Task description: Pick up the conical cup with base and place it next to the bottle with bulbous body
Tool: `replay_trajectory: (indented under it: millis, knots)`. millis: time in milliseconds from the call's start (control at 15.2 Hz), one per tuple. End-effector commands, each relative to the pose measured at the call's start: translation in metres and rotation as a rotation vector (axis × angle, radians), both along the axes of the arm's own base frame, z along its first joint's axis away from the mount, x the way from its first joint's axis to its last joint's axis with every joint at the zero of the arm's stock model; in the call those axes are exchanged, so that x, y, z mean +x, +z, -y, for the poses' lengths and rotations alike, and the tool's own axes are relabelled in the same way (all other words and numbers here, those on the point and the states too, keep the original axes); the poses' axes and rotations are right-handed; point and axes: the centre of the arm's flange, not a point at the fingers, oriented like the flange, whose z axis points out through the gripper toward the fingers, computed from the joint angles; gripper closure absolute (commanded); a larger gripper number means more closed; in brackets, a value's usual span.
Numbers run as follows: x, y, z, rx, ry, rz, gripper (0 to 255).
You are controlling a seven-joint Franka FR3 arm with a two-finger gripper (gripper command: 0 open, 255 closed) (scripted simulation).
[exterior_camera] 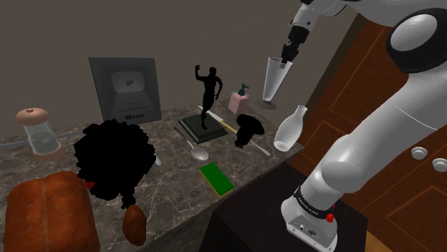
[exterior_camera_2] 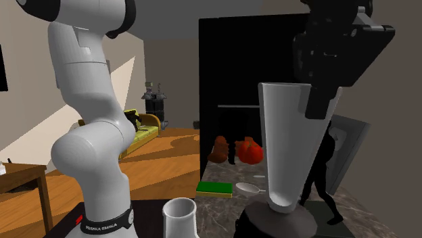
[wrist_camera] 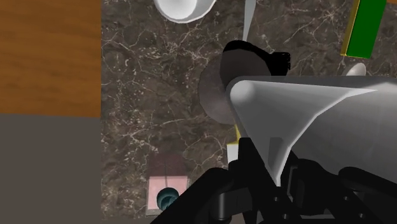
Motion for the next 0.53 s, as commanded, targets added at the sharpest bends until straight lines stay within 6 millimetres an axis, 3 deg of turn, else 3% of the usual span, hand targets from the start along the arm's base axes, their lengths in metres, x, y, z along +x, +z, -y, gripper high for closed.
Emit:
replay_trajectory:
  millis: [0, 462]
  knots:
    - [0.000, -0.011, 0.000, 0.000, 0.000, 0.001, 255]
    - [0.000, -0.048, 0.000, 0.000, 0.000, 0.001, 255]
